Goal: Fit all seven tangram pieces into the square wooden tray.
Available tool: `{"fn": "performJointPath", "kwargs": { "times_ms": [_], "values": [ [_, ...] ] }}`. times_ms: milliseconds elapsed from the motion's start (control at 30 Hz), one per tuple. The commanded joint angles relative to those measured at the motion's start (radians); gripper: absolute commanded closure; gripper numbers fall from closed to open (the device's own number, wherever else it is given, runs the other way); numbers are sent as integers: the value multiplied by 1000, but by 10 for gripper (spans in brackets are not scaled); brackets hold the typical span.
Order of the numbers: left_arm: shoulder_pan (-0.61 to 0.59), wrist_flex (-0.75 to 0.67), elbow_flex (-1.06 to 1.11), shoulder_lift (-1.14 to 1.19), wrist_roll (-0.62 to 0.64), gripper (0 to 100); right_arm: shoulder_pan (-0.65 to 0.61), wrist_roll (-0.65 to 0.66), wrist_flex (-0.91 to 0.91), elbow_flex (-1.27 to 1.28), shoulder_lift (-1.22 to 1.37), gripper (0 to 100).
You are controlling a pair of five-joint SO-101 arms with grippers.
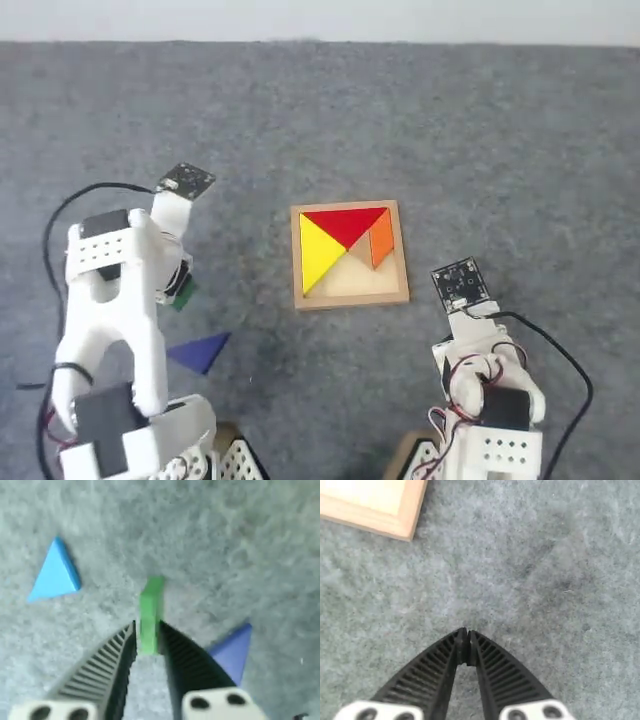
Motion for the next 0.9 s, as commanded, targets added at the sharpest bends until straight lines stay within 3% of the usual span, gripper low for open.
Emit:
{"fn": "performJointPath", "kwargs": {
  "times_ms": [0, 400, 600, 867],
  "values": [
    [15, 3, -5, -51, 14, 878, -4, 8, 1, 17, -16, 991],
    [51, -89, 127, -51, 14, 878, -4, 8, 1, 17, -16, 991],
    [-35, -114, 12, -31, 6, 831, -4, 8, 1, 17, -16, 991],
    [-97, -89, -151, 238, -126, 786, -4, 8, 1, 17, -16, 991]
  ]
}}
